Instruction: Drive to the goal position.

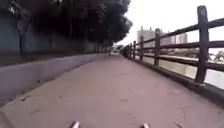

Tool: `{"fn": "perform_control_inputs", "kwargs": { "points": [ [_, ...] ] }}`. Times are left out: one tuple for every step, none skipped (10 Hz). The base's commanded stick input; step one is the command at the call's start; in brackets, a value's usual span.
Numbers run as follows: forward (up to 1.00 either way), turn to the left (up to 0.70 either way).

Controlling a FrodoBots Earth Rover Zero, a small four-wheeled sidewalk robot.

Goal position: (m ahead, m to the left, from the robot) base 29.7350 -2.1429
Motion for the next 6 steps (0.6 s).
{"fn": "perform_control_inputs", "kwargs": {
  "points": [
    [0.70,-0.34],
    [0.70,-0.34],
    [0.70,-0.34],
    [0.70,-0.34],
    [0.70,-0.17],
    [0.70,0.00]
  ]
}}
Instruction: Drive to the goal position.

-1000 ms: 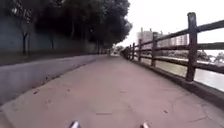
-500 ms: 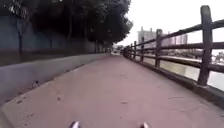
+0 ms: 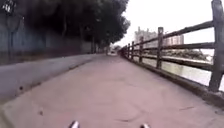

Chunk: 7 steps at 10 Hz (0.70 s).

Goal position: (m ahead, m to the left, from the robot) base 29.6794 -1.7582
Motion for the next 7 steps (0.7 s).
{"fn": "perform_control_inputs", "kwargs": {
  "points": [
    [0.70,0.00],
    [0.70,0.00],
    [0.70,0.00],
    [0.70,0.00],
    [0.70,0.00],
    [0.70,0.00],
    [0.70,0.00]
  ]
}}
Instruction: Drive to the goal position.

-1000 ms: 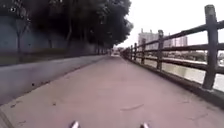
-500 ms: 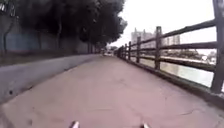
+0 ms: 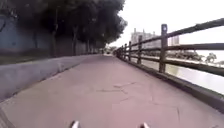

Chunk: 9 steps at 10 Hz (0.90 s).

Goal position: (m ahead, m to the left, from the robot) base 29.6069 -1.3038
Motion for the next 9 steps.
{"fn": "perform_control_inputs", "kwargs": {
  "points": [
    [0.70,0.00],
    [0.70,0.00],
    [0.70,0.00],
    [0.69,0.00],
    [0.67,0.00],
    [0.68,0.00],
    [0.70,0.00],
    [0.69,0.00],
    [0.67,0.00]
  ]
}}
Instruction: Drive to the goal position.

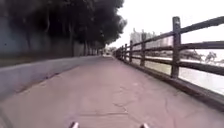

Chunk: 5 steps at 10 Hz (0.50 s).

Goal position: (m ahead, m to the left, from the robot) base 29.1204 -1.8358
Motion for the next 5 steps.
{"fn": "perform_control_inputs", "kwargs": {
  "points": [
    [0.66,0.00],
    [0.66,0.00],
    [0.66,0.00],
    [0.66,0.00],
    [0.66,0.00]
  ]
}}
